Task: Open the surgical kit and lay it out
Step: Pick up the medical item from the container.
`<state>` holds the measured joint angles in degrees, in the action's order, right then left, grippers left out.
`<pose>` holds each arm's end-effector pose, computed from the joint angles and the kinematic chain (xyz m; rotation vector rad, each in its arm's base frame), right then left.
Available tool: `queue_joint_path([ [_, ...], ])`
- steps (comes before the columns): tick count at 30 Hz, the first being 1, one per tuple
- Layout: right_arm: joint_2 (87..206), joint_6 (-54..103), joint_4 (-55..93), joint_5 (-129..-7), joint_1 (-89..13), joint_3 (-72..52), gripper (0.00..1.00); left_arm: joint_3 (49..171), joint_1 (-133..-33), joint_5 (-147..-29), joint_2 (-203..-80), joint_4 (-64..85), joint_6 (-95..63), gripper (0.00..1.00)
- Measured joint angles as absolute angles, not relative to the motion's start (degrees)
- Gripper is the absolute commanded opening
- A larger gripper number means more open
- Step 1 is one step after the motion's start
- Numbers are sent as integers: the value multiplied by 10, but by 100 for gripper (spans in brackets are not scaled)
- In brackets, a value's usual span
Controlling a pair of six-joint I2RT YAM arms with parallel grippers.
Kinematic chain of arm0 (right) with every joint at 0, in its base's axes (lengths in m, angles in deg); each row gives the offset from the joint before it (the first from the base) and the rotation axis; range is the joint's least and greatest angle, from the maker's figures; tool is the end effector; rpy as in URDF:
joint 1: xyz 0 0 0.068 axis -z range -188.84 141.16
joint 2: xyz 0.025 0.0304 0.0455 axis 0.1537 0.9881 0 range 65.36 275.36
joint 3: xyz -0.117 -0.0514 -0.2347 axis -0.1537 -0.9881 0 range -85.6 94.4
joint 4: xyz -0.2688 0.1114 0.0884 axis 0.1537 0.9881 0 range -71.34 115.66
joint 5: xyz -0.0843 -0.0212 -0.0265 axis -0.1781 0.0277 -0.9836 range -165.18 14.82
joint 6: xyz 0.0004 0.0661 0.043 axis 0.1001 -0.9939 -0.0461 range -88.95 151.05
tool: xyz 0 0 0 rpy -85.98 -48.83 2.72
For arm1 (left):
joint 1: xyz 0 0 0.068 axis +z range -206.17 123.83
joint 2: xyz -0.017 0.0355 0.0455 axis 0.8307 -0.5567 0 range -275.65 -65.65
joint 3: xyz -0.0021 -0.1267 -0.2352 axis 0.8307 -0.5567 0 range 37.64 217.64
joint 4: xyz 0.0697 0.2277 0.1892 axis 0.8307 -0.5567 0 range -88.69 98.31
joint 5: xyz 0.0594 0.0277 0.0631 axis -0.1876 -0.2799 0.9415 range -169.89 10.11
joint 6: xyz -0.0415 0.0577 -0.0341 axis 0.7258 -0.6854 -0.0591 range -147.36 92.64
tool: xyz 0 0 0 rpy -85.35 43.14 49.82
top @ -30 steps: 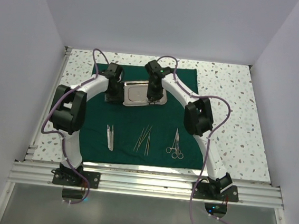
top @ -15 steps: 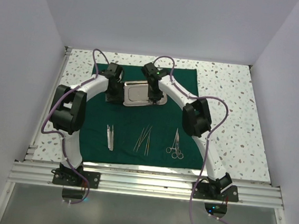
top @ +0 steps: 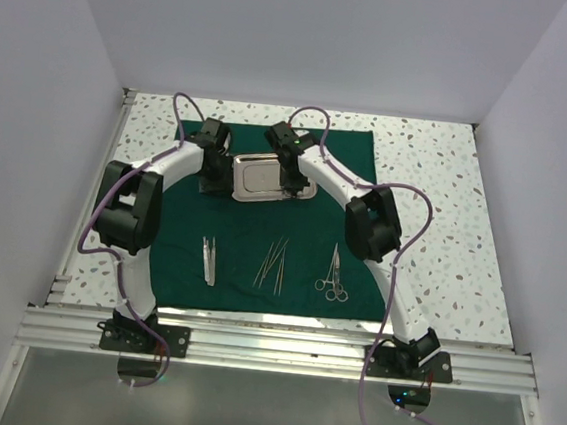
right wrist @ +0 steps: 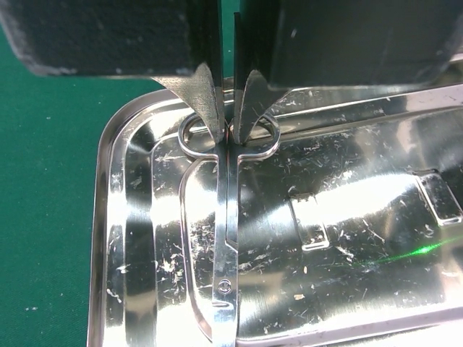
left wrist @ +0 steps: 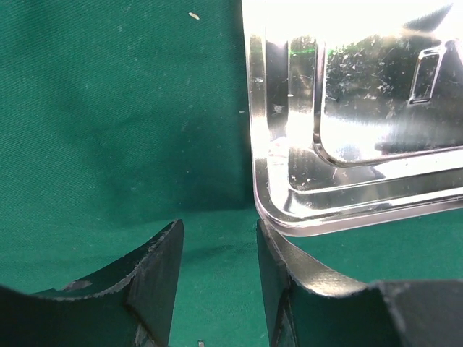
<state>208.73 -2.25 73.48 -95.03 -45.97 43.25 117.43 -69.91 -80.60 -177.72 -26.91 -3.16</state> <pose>0.4697 0.3267 0.1241 -0.0039 2.6507 -0.1004 0.4355 -0.1073 0.1176 -0.2489 2.7566 -0.1952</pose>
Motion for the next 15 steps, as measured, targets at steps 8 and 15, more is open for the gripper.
queue_joint_path([
  [8,2085,0,782,-948,-459,459,0,1187,-698,-800,-1777,-277,-32,48],
  [15,1995,7,797,-946,-459,427,0,1238,-698,-779,-1782,-291,-32,48],
])
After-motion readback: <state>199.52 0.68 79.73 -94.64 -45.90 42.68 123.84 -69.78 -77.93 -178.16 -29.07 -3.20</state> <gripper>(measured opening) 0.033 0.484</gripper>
